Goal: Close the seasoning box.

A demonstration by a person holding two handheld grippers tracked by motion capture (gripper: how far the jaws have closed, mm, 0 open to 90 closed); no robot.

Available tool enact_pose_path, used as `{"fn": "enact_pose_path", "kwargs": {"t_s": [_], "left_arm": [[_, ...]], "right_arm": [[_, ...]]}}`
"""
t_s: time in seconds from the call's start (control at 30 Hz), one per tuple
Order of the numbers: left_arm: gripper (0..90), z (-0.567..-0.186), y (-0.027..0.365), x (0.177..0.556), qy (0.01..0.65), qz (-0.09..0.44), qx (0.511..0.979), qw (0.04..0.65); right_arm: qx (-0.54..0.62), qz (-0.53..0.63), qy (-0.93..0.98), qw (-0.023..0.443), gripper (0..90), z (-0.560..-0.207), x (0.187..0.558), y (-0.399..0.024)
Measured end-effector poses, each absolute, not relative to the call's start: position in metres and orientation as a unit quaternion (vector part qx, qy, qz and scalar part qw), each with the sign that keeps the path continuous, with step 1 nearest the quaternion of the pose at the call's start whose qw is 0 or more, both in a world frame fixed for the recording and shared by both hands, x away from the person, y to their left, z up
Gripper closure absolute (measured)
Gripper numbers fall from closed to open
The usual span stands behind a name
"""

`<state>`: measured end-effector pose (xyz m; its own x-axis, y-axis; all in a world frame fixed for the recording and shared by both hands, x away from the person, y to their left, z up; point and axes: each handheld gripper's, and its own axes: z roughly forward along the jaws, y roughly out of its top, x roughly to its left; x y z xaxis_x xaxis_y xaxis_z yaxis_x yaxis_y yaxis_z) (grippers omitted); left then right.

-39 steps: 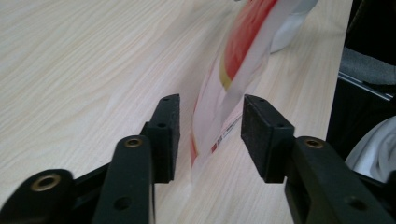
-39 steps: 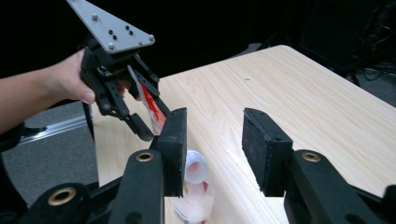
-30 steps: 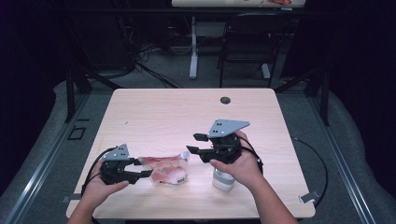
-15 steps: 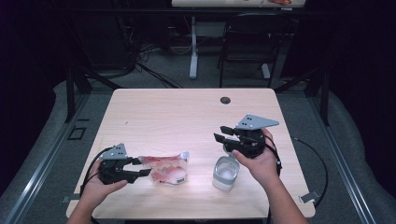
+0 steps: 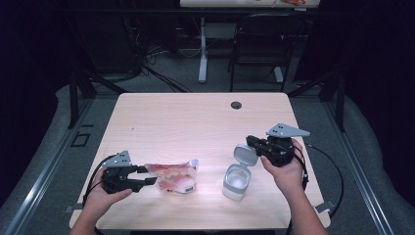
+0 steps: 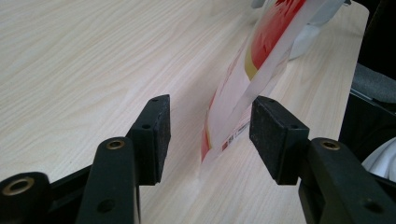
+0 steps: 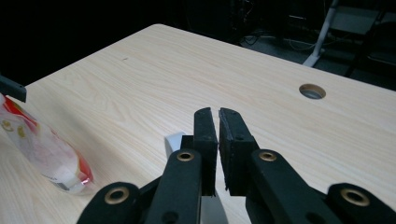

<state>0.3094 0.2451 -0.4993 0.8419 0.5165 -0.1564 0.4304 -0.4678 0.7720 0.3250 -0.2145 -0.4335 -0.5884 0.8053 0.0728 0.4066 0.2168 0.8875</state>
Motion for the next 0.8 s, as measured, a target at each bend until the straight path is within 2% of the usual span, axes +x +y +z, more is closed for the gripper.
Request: {"fn": "enact_pose_path", "kwargs": {"t_s": [0.8], "left_arm": [[47.7, -0.500, 0.243, 0.309, 0.278, 0.054, 0.858, 0.429]], "right_arm": [[0.417, 0.474, 0.753, 0.183, 84.2, -0.460, 0.307, -0.222]]}}
